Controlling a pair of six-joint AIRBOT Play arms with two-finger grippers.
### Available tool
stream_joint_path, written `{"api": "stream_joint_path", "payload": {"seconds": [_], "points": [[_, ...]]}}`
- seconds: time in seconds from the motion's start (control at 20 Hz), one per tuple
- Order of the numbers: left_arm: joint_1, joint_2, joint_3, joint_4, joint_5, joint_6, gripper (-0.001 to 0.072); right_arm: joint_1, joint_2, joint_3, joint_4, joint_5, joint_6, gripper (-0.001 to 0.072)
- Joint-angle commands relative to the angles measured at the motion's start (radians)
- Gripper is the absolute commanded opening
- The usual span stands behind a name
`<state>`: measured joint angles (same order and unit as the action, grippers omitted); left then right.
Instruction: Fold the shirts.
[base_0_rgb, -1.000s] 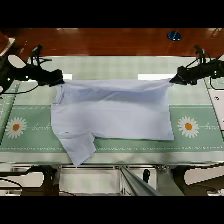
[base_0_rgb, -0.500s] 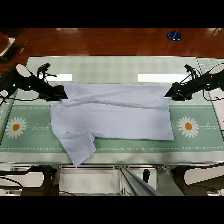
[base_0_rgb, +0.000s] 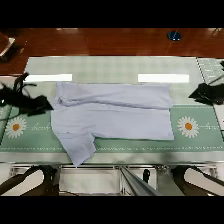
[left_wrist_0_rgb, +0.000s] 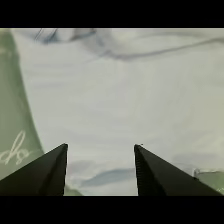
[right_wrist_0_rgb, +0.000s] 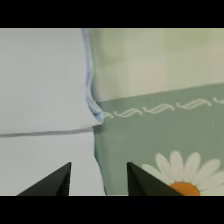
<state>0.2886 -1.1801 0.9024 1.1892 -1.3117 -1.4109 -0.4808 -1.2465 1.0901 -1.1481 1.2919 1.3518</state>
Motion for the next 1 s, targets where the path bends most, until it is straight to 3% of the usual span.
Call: {"api": "stream_joint_path", "payload": {"seconds": [0.0,0.15,0.55,0.85,0.9,0.95], "points": [[0.194,0.185,-0.312,-0.05,-0.002,-0.032,0.051,-0.09,0.261,-0.318,0.074,-0.176,0.004,0.041],[0.275,0.229,-0.49,-0.207,-0.009,0.072,0.0509,-0.087,0.367,-0.543,0.243,-0.236,-0.025,0.0409],[0.149,0.184,-0.538,-0.188,0.026,0.044,0.0509,-0.087,0.373,-0.607,0.286,-0.199,-0.052,0.0409],[-0.003,0.135,-0.575,-0.245,0.245,-0.027,0.0506,-0.087,0.373,-0.607,0.282,-0.196,-0.051,0.0409],[-0.025,0.135,-0.575,-0.269,0.262,-0.026,0.0489,-0.087,0.373,-0.607,0.266,-0.196,-0.046,0.0409],[-0.045,0.132,-0.575,-0.289,0.269,-0.013,0.0344,-0.087,0.373,-0.607,0.22,-0.196,-0.013,0.0409]]}}
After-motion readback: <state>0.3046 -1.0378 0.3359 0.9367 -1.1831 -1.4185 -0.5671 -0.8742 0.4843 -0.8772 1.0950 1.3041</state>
